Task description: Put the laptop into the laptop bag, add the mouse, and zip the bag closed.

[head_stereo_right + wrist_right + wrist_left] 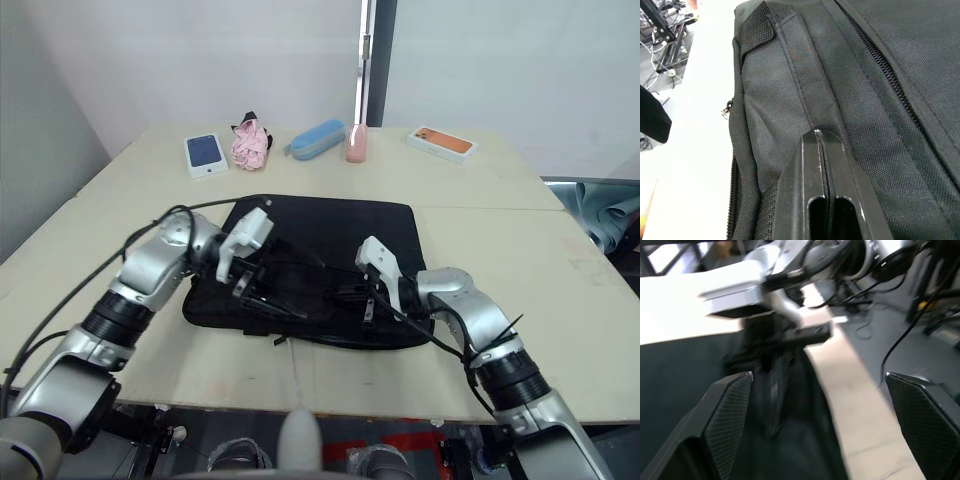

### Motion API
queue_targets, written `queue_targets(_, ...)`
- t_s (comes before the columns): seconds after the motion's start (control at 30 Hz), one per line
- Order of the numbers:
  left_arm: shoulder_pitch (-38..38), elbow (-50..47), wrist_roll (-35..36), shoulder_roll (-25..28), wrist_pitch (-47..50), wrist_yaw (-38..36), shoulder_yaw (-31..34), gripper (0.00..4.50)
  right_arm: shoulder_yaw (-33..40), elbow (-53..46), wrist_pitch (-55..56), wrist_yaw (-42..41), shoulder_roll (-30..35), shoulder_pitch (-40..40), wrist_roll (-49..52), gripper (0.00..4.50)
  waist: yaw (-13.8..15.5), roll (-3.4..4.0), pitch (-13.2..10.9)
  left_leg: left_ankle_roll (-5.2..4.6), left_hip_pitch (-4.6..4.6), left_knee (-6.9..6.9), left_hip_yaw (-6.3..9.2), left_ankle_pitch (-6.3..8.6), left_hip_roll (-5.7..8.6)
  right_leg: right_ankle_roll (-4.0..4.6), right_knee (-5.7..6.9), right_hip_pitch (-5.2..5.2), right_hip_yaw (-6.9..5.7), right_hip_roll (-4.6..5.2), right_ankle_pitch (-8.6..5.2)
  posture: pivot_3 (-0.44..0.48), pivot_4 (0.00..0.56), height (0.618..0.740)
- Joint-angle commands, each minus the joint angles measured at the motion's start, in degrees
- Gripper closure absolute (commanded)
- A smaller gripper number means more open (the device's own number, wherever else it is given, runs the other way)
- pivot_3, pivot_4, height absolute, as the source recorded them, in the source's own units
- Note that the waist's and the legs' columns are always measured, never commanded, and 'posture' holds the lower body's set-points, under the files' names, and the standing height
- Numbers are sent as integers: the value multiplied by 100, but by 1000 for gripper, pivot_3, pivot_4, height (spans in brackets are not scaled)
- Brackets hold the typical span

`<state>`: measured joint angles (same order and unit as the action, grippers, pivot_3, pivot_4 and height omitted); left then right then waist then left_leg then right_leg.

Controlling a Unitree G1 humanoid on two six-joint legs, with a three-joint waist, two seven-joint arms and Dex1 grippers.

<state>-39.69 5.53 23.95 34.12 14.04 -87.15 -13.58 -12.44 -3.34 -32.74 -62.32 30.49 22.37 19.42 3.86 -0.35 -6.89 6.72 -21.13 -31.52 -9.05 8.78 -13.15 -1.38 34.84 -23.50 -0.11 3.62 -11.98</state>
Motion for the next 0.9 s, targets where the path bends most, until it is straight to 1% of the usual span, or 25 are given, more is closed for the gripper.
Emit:
queue_targets(0.03, 45, 139, 110, 452, -258, -285, 530, 51, -193, 185, -226, 42, 102, -220, -110, 4500, 4, 2, -2, 2, 0, 1, 0, 0, -3, 0, 0, -1, -1, -2, 0, 0, 150, 740)
queue_targets(0.2, 272, 489, 183, 924, -573, -522, 938, 51, -136, 80, -229, 52, 180, -257, -55, 4500, 45, 4, -2, 3, 3, 1, -2, 1, -3, 1, 1, 1, 0, -1, -1, 0, 150, 740)
queue_targets(0.3, 343, 559, 220, 1033, -705, -535, 984, 51, -127, 45, -229, 60, 203, -270, -40, 4500, 89, 5, -4, 4, 2, 1, -2, 0, -5, 1, 3, -2, -1, -2, -1, 0, 150, 740)
queue_targets(0.4, 521, 779, 150, 1216, -950, -512, 1193, 51, 45, -272, -312, 74, 298, -367, 119, 4500, 121, 5, -4, 4, 2, 1, -4, 0, -5, 1, 5, -3, 1, -2, -1, 0, 150, 740)
queue_targets(0.5, 556, 960, 92, 1194, -1116, -385, 1262, 51, 165, -557, -412, 109, 388, -430, 264, 4500, 151, 7, -6, 5, 0, 1, -4, 0, -6, 1, 6, -8, 1, -4, -2, 0, 150, 740)
queue_targets(0.57, 596, 962, 215, 1135, -907, -269, 1341, 51, 315, -852, -513, 127, 461, -505, 440, 4500, 183, 7, -10, 5, -3, 1, -4, 0, -6, 1, 5, -9, 0, -3, -2, 0, 150, 740)
queue_targets(0.7, 707, 916, 291, 952, -631, 89, 1471, 51, 1104, -1779, -1046, 191, 687, -610, 1329, 4500, 189, 18, -50, 5, -8, 0, -6, 0, -5, 1, 9, -18, 4, -3, -2, 0, 150, 740)
queue_targets(0.83, 778, 765, 330, 805, -550, 195, 1489, 51, 1100, -1898, -1103, 274, 888, -648, 1333, 4500, 156, 17, -59, 10, -12, -1, -16, -3, -12, 1, 23, -36, 15, -10, -2, 0, 150, 740)
queue_targets(0.9, 833, 771, 275, 809, -618, 136, 1440, 51, 1081, -1976, -1134, 308, 975, -645, 1348, 4500, 140, 20, -67, 14, -13, -1, -19, -4, -15, 2, 30, -45, 19, -15, -2, 0, 150, 740)
